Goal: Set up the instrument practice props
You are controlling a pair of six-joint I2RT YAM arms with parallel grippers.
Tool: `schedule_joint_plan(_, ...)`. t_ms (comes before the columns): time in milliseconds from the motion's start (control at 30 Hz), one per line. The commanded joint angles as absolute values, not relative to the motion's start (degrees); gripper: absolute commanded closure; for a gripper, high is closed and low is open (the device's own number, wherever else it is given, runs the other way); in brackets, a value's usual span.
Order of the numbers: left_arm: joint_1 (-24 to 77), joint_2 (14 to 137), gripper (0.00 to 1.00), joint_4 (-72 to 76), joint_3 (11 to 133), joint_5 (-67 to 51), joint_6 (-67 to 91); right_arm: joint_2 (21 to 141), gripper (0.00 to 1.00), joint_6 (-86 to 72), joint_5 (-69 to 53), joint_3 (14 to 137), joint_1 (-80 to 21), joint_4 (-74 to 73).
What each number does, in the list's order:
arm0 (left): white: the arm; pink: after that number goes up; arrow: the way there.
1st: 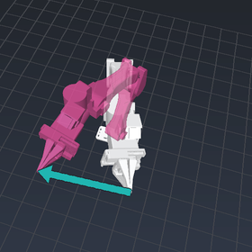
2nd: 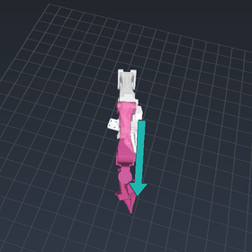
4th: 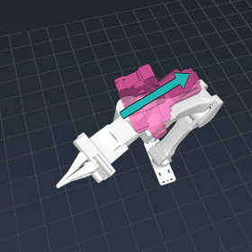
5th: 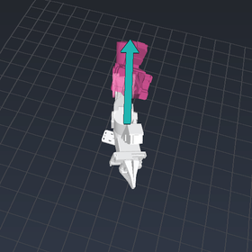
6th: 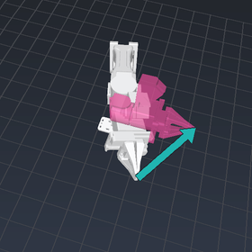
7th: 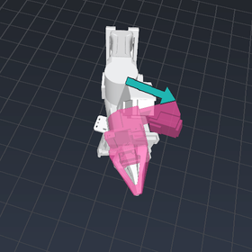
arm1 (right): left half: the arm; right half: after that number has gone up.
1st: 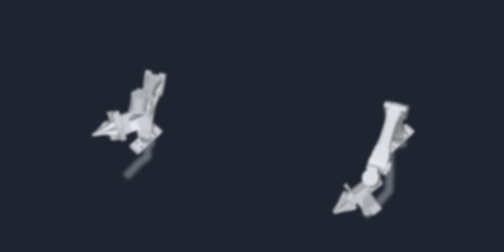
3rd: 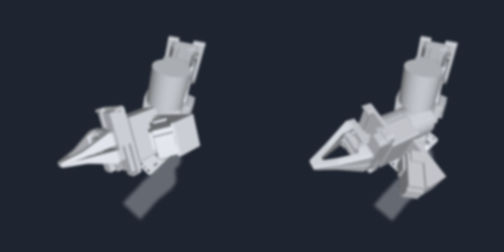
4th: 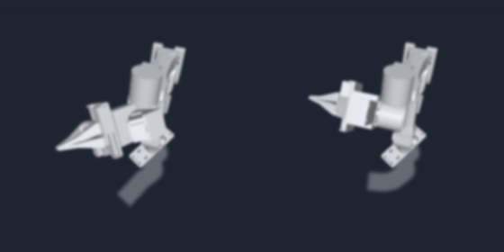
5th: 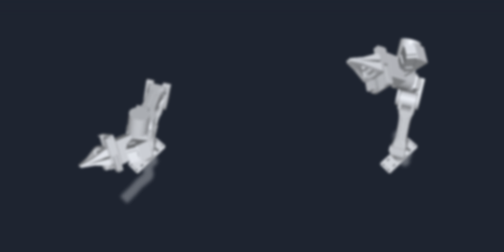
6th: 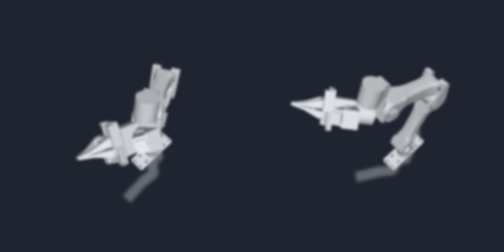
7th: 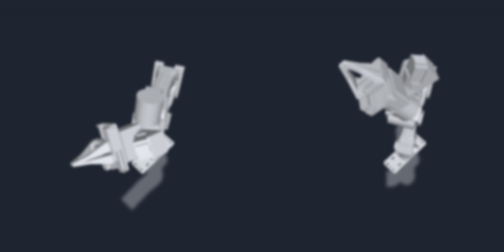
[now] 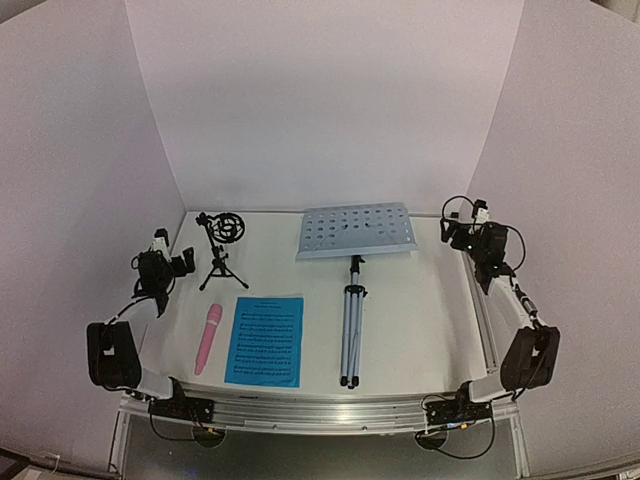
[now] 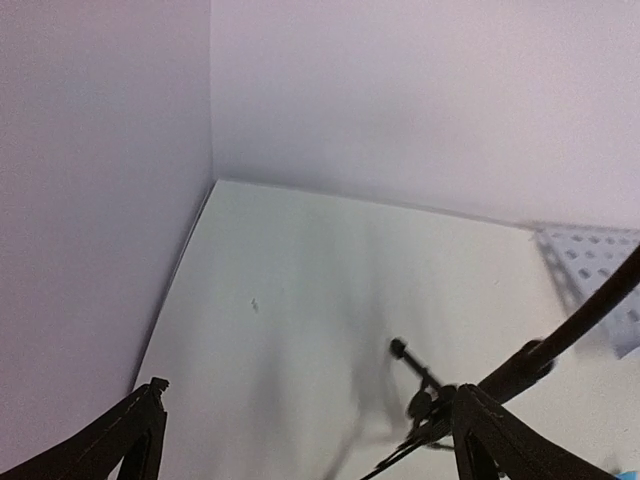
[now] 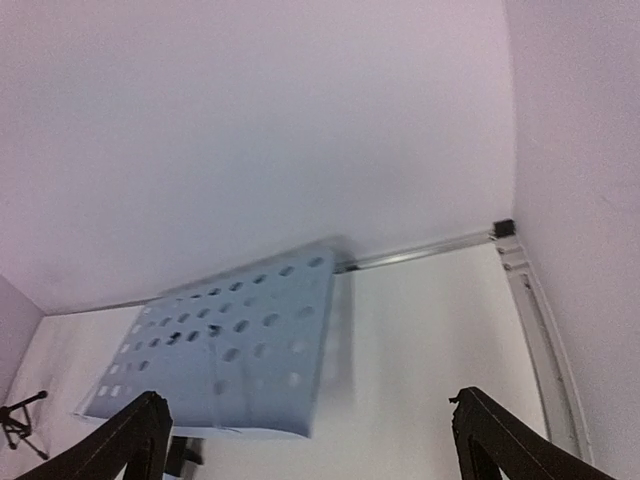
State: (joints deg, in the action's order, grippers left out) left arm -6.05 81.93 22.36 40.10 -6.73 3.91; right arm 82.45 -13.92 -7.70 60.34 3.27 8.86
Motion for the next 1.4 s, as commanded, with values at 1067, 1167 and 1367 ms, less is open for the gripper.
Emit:
schedule_joint_plan(1067,29.00,68.28,0.00,16.11,35.96,-21.41,3.84,129.07,0.51,-38.92,18.83,114.59,-38.24,-46.14)
schedule_joint_plan(1167,29.00,68.61,0.00,15.97,36.21,-21.01,1.94,131.73,0.54,-38.60,20.08,117.01,-38.27,-46.16)
schedule_joint_plan(1367,29.02,68.45,0.00,18.76,35.66,-17.57,1.07,131.84,0.59,-40.04,23.95,114.91,-38.27,-46.07)
